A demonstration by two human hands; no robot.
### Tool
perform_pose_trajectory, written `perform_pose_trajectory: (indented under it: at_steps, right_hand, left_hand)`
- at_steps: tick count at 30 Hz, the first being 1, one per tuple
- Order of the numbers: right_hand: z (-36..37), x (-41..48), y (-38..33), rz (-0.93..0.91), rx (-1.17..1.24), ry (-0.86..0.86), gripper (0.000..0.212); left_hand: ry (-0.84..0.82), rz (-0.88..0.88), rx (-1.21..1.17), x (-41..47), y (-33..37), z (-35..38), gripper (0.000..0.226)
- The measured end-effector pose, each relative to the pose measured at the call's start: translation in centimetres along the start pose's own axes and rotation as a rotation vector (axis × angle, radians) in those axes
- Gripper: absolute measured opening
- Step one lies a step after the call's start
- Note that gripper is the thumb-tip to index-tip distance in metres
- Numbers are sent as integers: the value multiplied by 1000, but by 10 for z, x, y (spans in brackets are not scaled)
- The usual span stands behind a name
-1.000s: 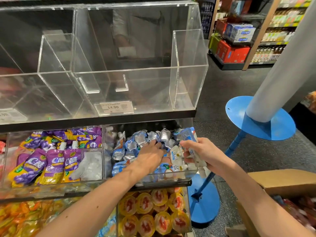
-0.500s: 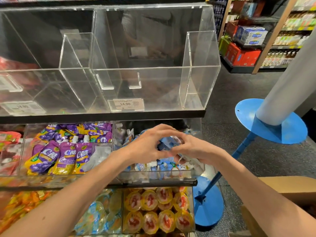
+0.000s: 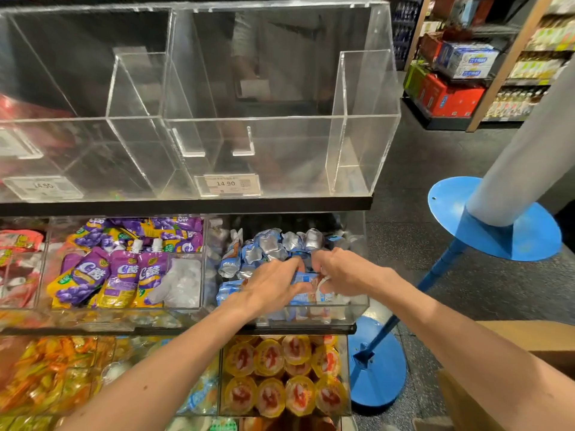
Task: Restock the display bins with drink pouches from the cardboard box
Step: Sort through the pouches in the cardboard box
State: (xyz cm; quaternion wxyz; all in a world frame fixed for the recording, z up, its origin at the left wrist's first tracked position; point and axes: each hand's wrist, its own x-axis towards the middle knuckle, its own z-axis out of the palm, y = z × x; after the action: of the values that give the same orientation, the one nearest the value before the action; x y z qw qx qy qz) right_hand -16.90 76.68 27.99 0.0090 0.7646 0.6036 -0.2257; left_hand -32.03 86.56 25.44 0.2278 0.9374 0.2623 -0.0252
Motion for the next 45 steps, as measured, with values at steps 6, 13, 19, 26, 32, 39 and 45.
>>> perform_pose_trajectory:
  at_steps: [6, 13, 19, 26, 32, 39, 45]
  right_hand:
    - [20, 4, 12, -124, -100, 67, 18]
    - [22, 7, 15, -133, -156, 70, 9]
    - [12, -46, 17, -175, 82, 374, 22]
    - [63, -197, 54, 179, 535, 832, 26]
    - [166, -344, 113, 792, 684, 916, 18]
    - [273, -432, 183, 1260, 945, 703, 32]
    - [337, -439, 276, 1407, 1115, 448, 58]
  left_hand:
    - [-20, -77, 48, 8, 10, 9, 33]
    - [-84, -175, 44, 5, 20, 6, 30]
    - [239, -136, -237, -21, 31, -17, 12]
    - [481, 400, -320, -53, 140, 8, 24]
    - [100, 746, -126, -24, 283, 135, 32]
    - [-480, 718, 115, 7, 382, 293, 37]
    - [-706, 415, 135, 51, 418, 389, 69]
